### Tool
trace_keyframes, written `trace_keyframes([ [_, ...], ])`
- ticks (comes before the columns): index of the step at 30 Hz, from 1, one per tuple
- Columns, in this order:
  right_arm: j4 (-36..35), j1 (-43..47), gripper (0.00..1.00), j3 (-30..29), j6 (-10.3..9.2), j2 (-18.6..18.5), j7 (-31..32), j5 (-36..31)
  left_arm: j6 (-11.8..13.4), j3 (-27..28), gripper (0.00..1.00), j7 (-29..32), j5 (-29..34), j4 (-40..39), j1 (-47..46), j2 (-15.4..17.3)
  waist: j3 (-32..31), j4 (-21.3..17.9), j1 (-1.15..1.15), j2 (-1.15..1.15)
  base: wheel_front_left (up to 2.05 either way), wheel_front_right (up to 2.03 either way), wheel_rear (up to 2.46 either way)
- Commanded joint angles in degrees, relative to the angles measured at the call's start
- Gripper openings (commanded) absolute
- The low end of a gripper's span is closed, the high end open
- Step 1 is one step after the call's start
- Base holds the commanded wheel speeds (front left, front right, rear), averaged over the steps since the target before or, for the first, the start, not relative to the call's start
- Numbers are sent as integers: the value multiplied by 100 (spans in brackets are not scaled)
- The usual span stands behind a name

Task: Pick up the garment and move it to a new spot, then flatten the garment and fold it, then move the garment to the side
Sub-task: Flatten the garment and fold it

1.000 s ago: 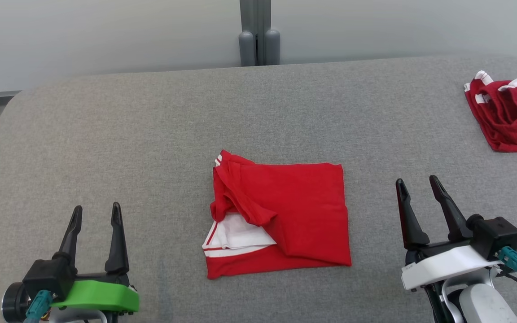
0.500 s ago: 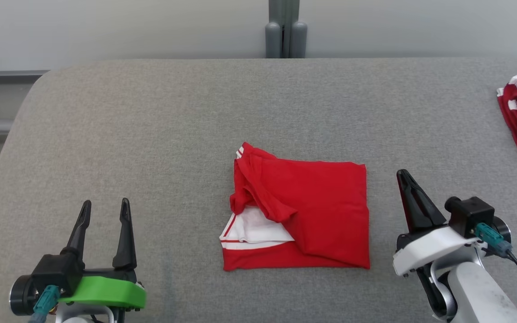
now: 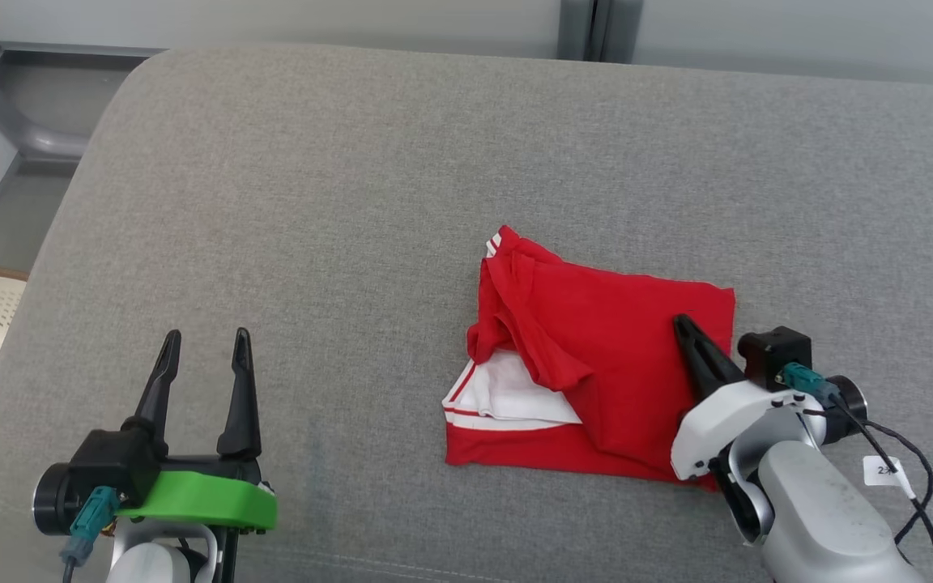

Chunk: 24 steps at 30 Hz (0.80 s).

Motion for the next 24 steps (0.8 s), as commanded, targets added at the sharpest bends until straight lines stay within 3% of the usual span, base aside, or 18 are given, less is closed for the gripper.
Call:
trace_keyframes([
  [1, 110, -93, 0, 77, 1, 51, -14, 8, 0, 0, 100, -13, -32, 6, -88, 7, 129, 125, 0, 0, 0, 0, 0],
  [10, 307, -105, 0, 847, 1, 384, -13, 253, 0, -71, 100, -13, -122, 34, -221, 5, 246, 288, 0, 0, 0, 0, 0],
  [17, -57, -66, 0, 1908, 1, 438, -13, 689, 0, -97, 100, -13, -198, 53, -275, 5, 287, 373, 0, 0, 0, 0, 0],
  [24, -390, -166, 0, 2242, 1, 439, -13, 943, 1, -29, 100, -13, -191, 49, -234, 5, 262, 316, 0, 0, 0, 0, 0],
])
